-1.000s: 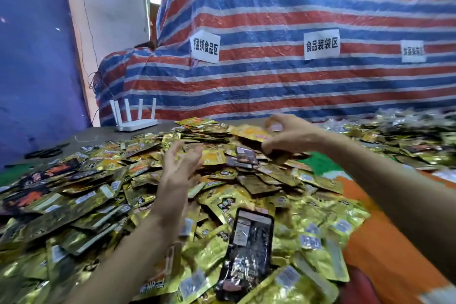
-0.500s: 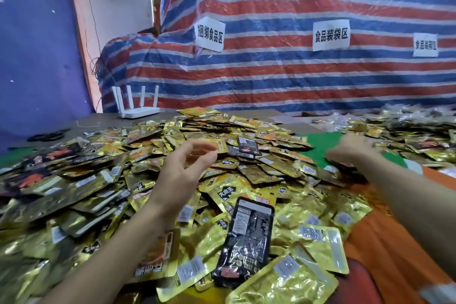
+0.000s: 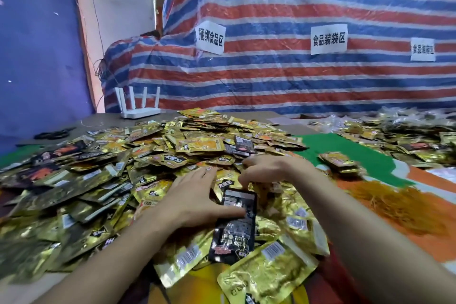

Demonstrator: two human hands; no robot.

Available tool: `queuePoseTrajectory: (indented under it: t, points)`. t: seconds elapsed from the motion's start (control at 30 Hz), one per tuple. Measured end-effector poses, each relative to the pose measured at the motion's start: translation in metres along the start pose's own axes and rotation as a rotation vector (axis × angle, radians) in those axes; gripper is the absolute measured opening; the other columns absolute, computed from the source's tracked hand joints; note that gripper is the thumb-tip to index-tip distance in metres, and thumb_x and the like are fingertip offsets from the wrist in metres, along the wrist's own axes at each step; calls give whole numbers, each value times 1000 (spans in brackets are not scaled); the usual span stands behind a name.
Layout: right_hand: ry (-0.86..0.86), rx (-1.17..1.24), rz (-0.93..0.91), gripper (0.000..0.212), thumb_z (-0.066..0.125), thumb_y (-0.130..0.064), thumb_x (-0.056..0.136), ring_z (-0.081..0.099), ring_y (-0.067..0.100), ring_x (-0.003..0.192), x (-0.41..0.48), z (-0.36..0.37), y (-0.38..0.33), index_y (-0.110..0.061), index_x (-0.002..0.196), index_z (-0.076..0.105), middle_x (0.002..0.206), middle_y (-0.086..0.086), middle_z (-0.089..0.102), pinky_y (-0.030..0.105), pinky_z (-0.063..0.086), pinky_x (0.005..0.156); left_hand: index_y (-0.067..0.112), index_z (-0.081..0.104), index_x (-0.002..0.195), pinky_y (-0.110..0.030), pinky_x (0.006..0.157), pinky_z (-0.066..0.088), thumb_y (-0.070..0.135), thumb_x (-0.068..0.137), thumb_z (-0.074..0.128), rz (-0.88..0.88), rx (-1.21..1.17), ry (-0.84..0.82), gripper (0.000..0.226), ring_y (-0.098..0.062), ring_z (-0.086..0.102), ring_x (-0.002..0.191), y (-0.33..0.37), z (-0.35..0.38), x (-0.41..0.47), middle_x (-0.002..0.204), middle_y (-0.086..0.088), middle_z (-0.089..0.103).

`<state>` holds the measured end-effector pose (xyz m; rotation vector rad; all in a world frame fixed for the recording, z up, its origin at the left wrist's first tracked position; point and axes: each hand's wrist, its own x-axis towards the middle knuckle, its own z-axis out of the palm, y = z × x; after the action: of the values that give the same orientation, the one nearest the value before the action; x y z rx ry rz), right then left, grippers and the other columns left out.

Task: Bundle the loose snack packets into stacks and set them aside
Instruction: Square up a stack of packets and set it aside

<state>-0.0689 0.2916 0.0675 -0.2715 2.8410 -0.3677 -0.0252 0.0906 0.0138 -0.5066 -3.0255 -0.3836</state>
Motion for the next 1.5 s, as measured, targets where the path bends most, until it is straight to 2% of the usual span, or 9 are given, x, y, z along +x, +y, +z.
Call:
queuePoseTrajectory:
  t: [0.3, 0.43, 0.53, 0.7, 0.83, 1.07, 1.2, 1.33, 1.5]
  points:
    - [302, -117, 121, 59, 54, -32, 85, 26, 38, 141, 13, 22, -6, -30, 144, 50, 147, 16, 37, 65, 26, 110, 37, 46, 144, -42, 106, 26, 85, 71, 55, -70, -39, 178, 88, -18, 37, 132, -15, -2, 22, 135, 6, 42]
    - [311, -40, 130, 64, 54, -24, 87, 14, 41, 149, 12, 29, -8, -39, 148, 44, 155, 17, 28, 72, 11, 114, 31, 33, 153, -46, 115, 18, 100, 51, 49, -101, -42, 125, 125, -21, 24, 144, -13, 1, 23, 158, 2, 29]
    - [353, -56, 63, 58, 52, -17, 90, 47, 35, 133, 11, 29, -5, -35, 145, 48, 144, 9, 52, 60, 39, 108, 29, 30, 154, -44, 113, 16, 106, 37, 43, -118, -20, 57, 141, -20, 23, 147, -11, 0, 23, 161, 5, 28]
    - [613, -156, -47, 30, 55, -15, 95, 66, 27, 98, 8, 37, -15, -24, 121, 66, 108, 3, 70, 39, 53, 79, 36, 54, 113, -33, 88, 22, 70, 67, 75, -154, -212, 202, 61, -18, 48, 121, -13, -9, 24, 119, 9, 58]
    - [694, -79, -111, 26, 53, -20, 99, 67, 25, 87, 5, 34, -15, -31, 118, 69, 98, 0, 72, 38, 55, 74, 19, 66, 105, -36, 101, 39, 36, 76, 86, -171, -443, 264, 39, -27, 58, 110, -20, -11, 22, 106, 1, 69]
    - [877, 406, -233, 15, 59, -27, 99, 63, 22, 73, 4, 34, -6, -27, 86, 67, 80, -6, 69, 39, 55, 64, 12, 60, 96, -24, 52, 53, 3, 86, 75, -165, -968, 458, 20, -18, 72, 68, -28, -19, 20, 89, -9, 73]
    - [937, 790, -315, 11, 63, -20, 99, 70, 24, 81, 2, 32, -9, -16, 92, 70, 87, 0, 71, 47, 62, 66, 9, 59, 103, -34, 61, 56, -1, 87, 70, -199, -1365, 527, 22, -22, 73, 79, -27, -24, 23, 96, -11, 73]
    - [1001, 1023, -384, 16, 71, -13, 93, 66, 1, 69, 2, 30, -10, -28, 88, 70, 74, -17, 70, 20, 55, 57, 5, 59, 112, -41, 64, 58, 0, 93, 61, -186, -1734, 481, 20, -27, 70, 86, -28, -28, 23, 96, -14, 72]
    - [869, 1371, -357, 64, 77, -6, 85, 52, 15, 127, 3, 33, -13, -22, 143, 54, 143, 2, 54, 40, 49, 104, 4, 61, 108, -51, 78, 51, 13, 102, 48, -109, -1994, 257, 17, -33, 70, 96, -34, -31, 19, 91, -18, 76]
